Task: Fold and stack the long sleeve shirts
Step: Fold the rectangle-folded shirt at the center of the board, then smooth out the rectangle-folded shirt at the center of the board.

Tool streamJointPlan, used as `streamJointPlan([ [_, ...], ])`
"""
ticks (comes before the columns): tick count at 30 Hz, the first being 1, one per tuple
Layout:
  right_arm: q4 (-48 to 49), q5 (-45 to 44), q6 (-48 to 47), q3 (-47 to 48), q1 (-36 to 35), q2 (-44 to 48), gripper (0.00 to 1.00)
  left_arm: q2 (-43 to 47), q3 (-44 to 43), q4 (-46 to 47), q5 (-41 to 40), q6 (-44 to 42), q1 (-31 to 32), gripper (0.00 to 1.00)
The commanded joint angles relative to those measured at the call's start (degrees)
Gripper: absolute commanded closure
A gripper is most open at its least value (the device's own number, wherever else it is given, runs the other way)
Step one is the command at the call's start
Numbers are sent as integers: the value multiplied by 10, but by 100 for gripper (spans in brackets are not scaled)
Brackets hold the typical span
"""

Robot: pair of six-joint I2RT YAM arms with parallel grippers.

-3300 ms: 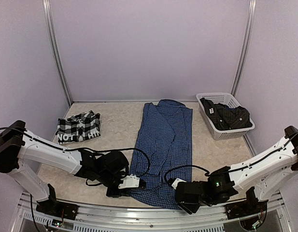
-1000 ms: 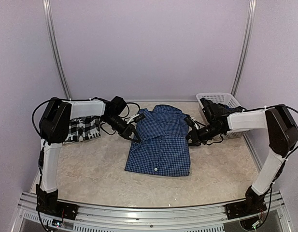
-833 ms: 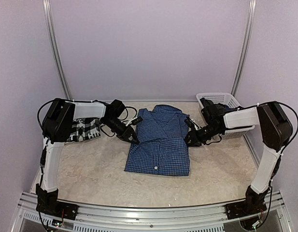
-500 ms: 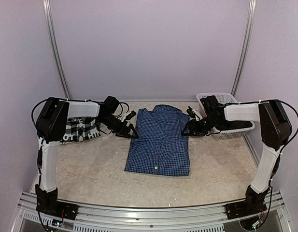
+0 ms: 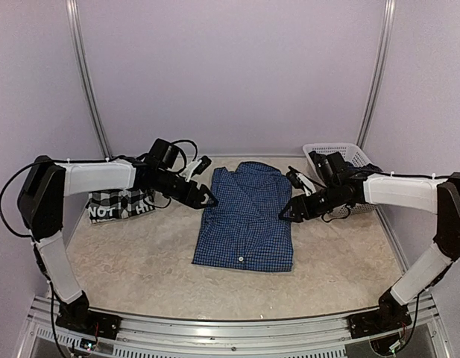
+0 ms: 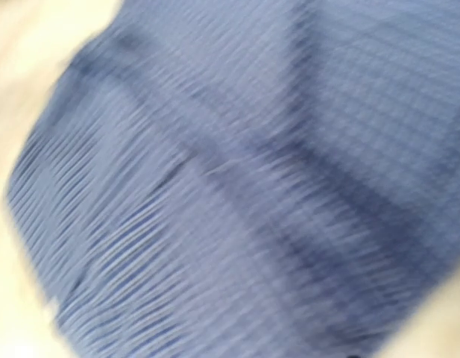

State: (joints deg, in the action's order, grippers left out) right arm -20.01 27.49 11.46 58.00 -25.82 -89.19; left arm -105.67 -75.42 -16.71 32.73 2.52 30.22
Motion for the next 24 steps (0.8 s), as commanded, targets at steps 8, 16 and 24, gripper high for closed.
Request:
streamJointPlan([
  [8, 100, 83, -1, -80, -45, -19, 43, -49, 69, 83, -9, 7, 81, 28],
  [16, 89, 48, -9, -25, -16, -136, 48, -91, 79, 79, -94, 20, 74, 29],
  [24, 35, -51, -39, -25, -5, -115, 42, -77, 148, 89, -154, 48, 68, 33],
])
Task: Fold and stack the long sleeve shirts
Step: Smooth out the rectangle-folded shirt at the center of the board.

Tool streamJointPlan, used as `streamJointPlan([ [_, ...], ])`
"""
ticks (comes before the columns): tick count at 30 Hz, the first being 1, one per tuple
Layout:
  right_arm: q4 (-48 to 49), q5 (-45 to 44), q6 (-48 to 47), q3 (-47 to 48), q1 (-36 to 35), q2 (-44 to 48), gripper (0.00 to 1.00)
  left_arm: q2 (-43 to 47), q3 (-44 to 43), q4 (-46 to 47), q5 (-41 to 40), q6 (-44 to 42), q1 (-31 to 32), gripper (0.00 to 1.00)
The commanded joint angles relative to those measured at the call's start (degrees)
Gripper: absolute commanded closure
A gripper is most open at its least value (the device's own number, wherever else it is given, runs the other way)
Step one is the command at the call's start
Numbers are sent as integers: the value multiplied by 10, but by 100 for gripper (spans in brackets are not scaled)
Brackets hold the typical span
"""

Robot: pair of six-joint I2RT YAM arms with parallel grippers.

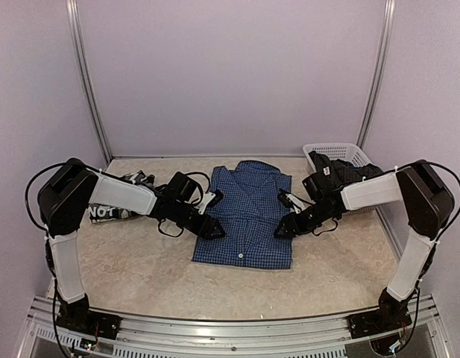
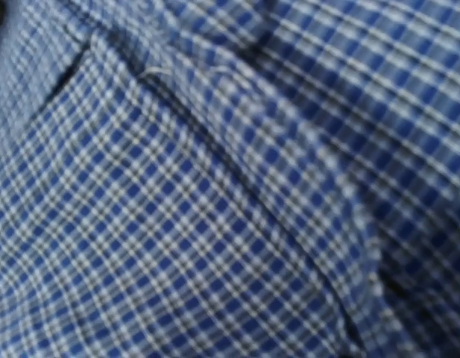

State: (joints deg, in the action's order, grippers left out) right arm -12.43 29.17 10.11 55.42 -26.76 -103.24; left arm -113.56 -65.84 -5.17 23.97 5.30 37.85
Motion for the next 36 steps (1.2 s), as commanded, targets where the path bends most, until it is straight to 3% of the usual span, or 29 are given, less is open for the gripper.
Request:
streamJointPlan([
  [1, -41, -58, -30, -3, 4, 37, 42, 11, 64, -20, -64, 19, -6, 33],
  [5, -36, -24, -40, -20, -20, 95, 42, 53, 96, -13, -68, 15, 19, 29],
  [15, 7, -121, -5, -118, -144, 268, 38, 221, 108, -37, -183, 8, 72, 1],
  [20, 39, -170, 26, -163, -200, 291, 39, 281, 114, -76, -156, -39, 78, 6],
  [28, 69, -278, 21, -174, -286, 253, 46, 322, 164, -131, -165, -234, 127, 18],
  [36, 67, -284, 5, -167, -301, 200, 48, 263, 160, -137, -165, -299, 132, 24],
])
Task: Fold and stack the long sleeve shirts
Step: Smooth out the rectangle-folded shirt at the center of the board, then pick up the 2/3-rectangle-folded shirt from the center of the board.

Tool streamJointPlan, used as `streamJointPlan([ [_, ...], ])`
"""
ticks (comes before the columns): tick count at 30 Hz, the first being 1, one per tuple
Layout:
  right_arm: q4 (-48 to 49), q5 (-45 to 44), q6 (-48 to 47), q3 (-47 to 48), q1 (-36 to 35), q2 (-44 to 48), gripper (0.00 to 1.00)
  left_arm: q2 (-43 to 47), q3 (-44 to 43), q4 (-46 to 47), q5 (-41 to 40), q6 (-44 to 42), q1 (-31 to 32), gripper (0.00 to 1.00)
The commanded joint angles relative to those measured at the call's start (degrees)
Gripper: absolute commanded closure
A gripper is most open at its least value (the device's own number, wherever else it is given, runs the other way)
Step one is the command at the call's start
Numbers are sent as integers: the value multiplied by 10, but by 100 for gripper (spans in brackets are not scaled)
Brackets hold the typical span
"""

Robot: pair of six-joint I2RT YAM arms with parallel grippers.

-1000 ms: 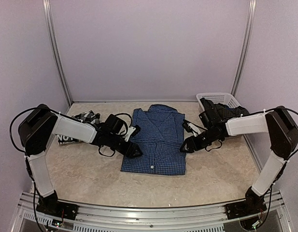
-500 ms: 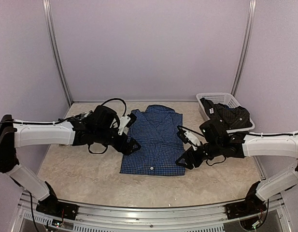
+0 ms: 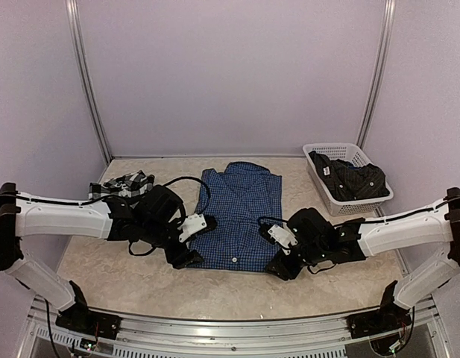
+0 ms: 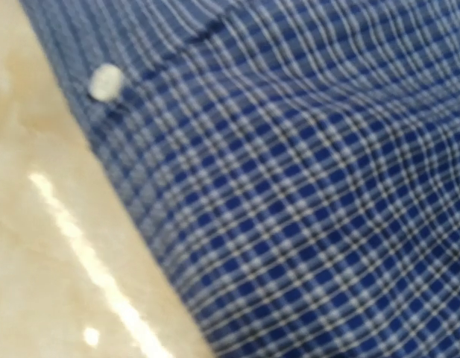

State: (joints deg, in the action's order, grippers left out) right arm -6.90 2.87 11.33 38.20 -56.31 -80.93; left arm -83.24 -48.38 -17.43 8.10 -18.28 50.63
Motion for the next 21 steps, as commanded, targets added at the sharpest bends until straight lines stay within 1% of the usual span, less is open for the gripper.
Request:
streamJointPlan([
  [1, 12, -22, -8, 5, -6, -30, 47, -51, -18, -15, -7, -70, 4, 24],
  [6, 17, -20, -9, 1, -6, -46, 44, -97, -21, -2, 3, -83, 5, 25],
  [10, 18, -16, -9, -4, -5, -60, 44, -107, -12, 1, -4, -95, 6, 30],
  [18, 20, -11, -6, -6, -6, -62, 45, -124, -12, -7, -20, -103, 6, 53],
  [21, 20, -4, -4, -9, -5, -58, 45, -139, -13, -8, -29, -104, 10, 55],
])
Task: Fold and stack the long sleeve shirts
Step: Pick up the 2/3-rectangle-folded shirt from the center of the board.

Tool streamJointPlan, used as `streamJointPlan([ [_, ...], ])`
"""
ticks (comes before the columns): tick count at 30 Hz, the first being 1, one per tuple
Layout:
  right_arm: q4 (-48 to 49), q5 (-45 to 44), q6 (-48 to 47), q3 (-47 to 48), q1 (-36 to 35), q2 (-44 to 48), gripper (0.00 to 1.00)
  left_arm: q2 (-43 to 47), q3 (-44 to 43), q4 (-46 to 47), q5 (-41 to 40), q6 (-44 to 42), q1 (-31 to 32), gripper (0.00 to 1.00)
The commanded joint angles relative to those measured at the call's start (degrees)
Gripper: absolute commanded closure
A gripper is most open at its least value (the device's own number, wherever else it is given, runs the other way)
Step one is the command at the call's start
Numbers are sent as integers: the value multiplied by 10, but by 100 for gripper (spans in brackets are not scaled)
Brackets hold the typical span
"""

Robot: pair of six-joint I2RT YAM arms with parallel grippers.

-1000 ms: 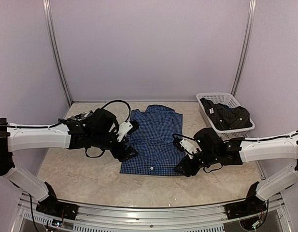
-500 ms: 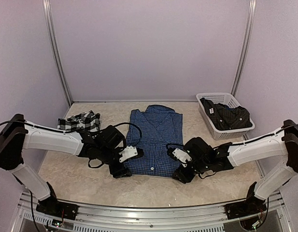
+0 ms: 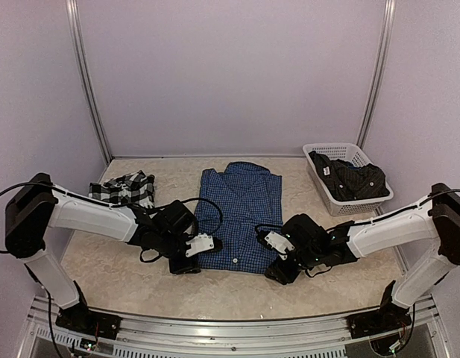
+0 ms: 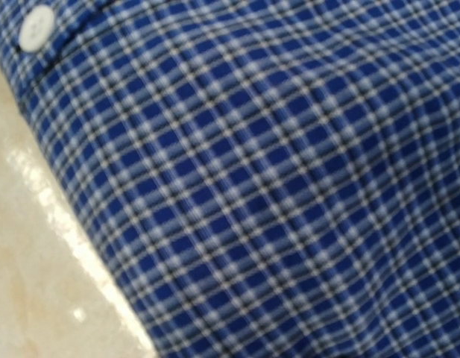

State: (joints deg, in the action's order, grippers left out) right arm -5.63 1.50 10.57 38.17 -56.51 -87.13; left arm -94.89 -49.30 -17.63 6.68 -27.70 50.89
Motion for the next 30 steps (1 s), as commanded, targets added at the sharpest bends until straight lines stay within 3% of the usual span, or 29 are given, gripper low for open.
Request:
streamJointPlan([
  [1, 7, 12, 4, -9, -4, 5, 45, -25, -2, -7, -20, -11, 9, 55],
  [5, 7, 22, 12, -11, -4, 8, 45, -31, 6, -4, -51, -14, 15, 55],
  [8, 12, 34, 22, -17, -4, 19, 45, -36, 4, -12, -56, -16, 20, 62],
  [11, 11, 37, 27, -28, -4, 53, 41, -47, -1, -33, -65, -19, 29, 77],
  [14, 3, 34, 35, -32, -5, 86, 38, -51, -5, -49, -62, -17, 36, 100],
  [25, -49, -81, 43, -14, -81, 94, 42, 27, 10, -105, 37, -50, 57, 100],
  [30, -74, -110, 37, -5, -123, 85, 42, 66, 33, -103, 36, -62, 65, 100],
])
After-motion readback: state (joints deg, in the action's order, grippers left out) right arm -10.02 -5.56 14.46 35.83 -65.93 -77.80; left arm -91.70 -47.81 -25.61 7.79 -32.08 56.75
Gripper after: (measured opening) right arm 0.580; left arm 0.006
